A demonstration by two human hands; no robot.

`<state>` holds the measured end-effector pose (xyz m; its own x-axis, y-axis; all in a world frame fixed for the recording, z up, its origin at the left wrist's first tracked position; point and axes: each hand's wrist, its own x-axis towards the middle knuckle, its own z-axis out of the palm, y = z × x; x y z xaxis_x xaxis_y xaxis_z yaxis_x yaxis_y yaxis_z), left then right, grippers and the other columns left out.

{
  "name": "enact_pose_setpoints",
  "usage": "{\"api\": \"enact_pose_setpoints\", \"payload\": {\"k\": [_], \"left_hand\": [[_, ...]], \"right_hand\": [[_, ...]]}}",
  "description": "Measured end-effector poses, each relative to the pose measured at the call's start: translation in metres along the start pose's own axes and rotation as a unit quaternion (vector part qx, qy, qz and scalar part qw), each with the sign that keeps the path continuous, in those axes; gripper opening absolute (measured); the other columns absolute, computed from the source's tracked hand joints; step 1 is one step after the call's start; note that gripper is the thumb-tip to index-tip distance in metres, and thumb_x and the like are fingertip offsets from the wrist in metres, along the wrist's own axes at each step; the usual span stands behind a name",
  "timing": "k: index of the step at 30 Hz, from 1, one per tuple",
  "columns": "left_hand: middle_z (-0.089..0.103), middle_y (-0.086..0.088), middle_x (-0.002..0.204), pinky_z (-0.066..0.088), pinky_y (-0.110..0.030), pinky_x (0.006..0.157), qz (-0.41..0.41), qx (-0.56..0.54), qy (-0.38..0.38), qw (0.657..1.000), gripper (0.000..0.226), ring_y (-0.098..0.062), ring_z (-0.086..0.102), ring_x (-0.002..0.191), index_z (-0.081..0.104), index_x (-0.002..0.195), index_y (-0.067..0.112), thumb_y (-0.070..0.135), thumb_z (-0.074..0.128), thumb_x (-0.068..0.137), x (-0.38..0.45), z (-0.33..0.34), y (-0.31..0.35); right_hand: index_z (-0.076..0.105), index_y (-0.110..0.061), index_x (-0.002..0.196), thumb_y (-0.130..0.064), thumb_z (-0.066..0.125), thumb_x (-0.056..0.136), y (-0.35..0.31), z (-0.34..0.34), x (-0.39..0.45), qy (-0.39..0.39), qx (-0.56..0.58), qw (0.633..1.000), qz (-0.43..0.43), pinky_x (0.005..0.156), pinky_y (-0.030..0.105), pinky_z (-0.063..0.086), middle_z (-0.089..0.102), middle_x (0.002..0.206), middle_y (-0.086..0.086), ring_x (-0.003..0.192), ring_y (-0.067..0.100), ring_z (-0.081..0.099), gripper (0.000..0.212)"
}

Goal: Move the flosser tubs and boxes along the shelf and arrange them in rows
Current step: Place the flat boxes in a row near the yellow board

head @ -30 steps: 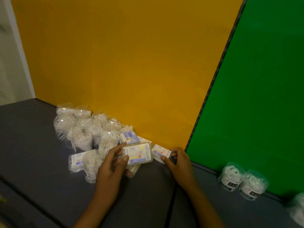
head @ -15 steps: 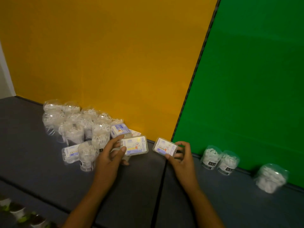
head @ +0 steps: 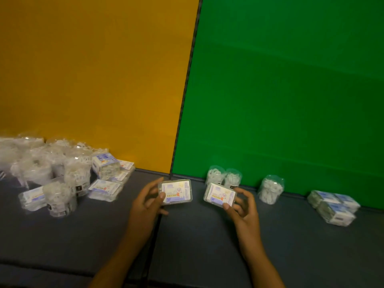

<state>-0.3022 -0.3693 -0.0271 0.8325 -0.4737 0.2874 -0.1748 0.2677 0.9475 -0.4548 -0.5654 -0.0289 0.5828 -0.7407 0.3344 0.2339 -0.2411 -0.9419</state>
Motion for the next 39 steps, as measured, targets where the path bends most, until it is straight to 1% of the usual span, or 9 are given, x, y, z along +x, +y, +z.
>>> {"api": "enact_pose_setpoints", "payload": {"k": [7, 10, 15, 22, 27, 29, 33, 35, 39], "left_hand": [[0.066, -0.001, 0.112, 0.059, -0.029, 0.059, 0.02, 0.006, -0.039, 0.999, 0.038, -0.016, 0.069, 0.093, 0.055, 0.128, 0.022, 0.007, 0.055, 0.093, -0.011, 0.072, 0.008], [0.066, -0.001, 0.114, 0.058, -0.028, 0.058, 0.03, 0.001, -0.05, 0.998, 0.038, -0.015, 0.069, 0.092, 0.055, 0.129, 0.019, 0.007, 0.055, 0.093, -0.021, 0.112, 0.01], [0.065, -0.003, 0.114, 0.058, -0.028, 0.057, 0.033, -0.009, -0.067, 0.997, 0.038, -0.008, 0.069, 0.088, 0.057, 0.127, 0.017, 0.004, 0.056, 0.092, -0.039, 0.185, 0.014], [0.071, 0.004, 0.102, 0.058, -0.027, 0.057, 0.037, -0.028, -0.082, 0.996, 0.035, -0.004, 0.069, 0.083, 0.059, 0.121, 0.02, 0.002, 0.056, 0.091, -0.07, 0.279, 0.018], [0.07, 0.003, 0.103, 0.058, -0.026, 0.059, 0.036, -0.026, -0.083, 0.996, 0.034, -0.007, 0.068, 0.085, 0.061, 0.122, 0.02, 0.007, 0.06, 0.09, -0.087, 0.332, 0.015], [0.072, 0.007, 0.096, 0.057, -0.024, 0.061, 0.036, -0.028, -0.09, 0.995, 0.033, -0.007, 0.067, 0.084, 0.063, 0.118, 0.025, 0.009, 0.061, 0.09, -0.091, 0.351, 0.016], [0.071, 0.018, 0.089, 0.053, -0.017, 0.064, 0.046, -0.022, -0.116, 0.992, 0.033, 0.001, 0.065, 0.081, 0.062, 0.113, 0.031, 0.009, 0.061, 0.088, -0.091, 0.387, 0.02], [0.071, 0.016, 0.089, 0.053, -0.016, 0.063, 0.05, -0.023, -0.124, 0.991, 0.033, 0.002, 0.064, 0.08, 0.062, 0.113, 0.029, 0.007, 0.061, 0.089, -0.085, 0.406, 0.02], [0.072, 0.0, 0.097, 0.054, -0.016, 0.068, 0.058, -0.041, -0.144, 0.987, 0.033, -0.001, 0.067, 0.083, 0.062, 0.118, 0.017, 0.003, 0.061, 0.088, -0.069, 0.442, 0.017]], "right_hand": [[0.053, -0.016, 0.12, 0.006, 0.069, 0.084, -0.019, -0.082, -0.006, 0.046, 0.002, 0.999, -0.029, 0.08, 0.024, 0.056, 0.072, 0.108, 0.005, 0.096, 0.019, 0.07, 0.046], [0.053, -0.016, 0.121, 0.005, 0.069, 0.084, -0.027, -0.127, -0.008, 0.062, -0.001, 0.998, -0.032, 0.078, 0.023, 0.055, 0.072, 0.108, 0.007, 0.095, 0.02, 0.071, 0.046], [0.053, -0.013, 0.121, 0.008, 0.068, 0.083, -0.047, -0.206, -0.009, 0.084, -0.011, 0.995, -0.047, 0.076, 0.02, 0.055, 0.074, 0.103, -0.001, 0.092, 0.014, 0.071, 0.047], [0.053, -0.012, 0.122, 0.008, 0.068, 0.083, -0.056, -0.312, -0.018, 0.116, -0.023, 0.991, -0.056, 0.075, 0.021, 0.055, 0.071, 0.107, 0.004, 0.091, 0.015, 0.07, 0.046], [0.054, -0.014, 0.12, 0.007, 0.069, 0.083, -0.06, -0.372, -0.024, 0.133, -0.034, 0.989, -0.055, 0.074, 0.02, 0.054, 0.071, 0.108, 0.005, 0.089, 0.015, 0.069, 0.045], [0.054, -0.015, 0.12, 0.005, 0.07, 0.083, -0.061, -0.392, -0.025, 0.139, -0.041, 0.988, -0.051, 0.075, 0.021, 0.055, 0.071, 0.108, 0.004, 0.089, 0.015, 0.07, 0.045], [0.055, -0.017, 0.119, 0.006, 0.069, 0.083, -0.061, -0.426, -0.019, 0.158, -0.045, 0.985, -0.049, 0.075, 0.021, 0.055, 0.072, 0.106, 0.003, 0.089, 0.016, 0.07, 0.045], [0.056, -0.018, 0.117, 0.007, 0.069, 0.083, -0.059, -0.441, -0.012, 0.169, -0.044, 0.983, -0.05, 0.075, 0.02, 0.055, 0.072, 0.104, 0.005, 0.089, 0.017, 0.07, 0.045], [0.056, -0.018, 0.118, 0.006, 0.069, 0.083, -0.056, -0.469, 0.005, 0.183, -0.049, 0.981, -0.051, 0.075, 0.019, 0.054, 0.074, 0.103, 0.002, 0.091, 0.016, 0.07, 0.045]]}}
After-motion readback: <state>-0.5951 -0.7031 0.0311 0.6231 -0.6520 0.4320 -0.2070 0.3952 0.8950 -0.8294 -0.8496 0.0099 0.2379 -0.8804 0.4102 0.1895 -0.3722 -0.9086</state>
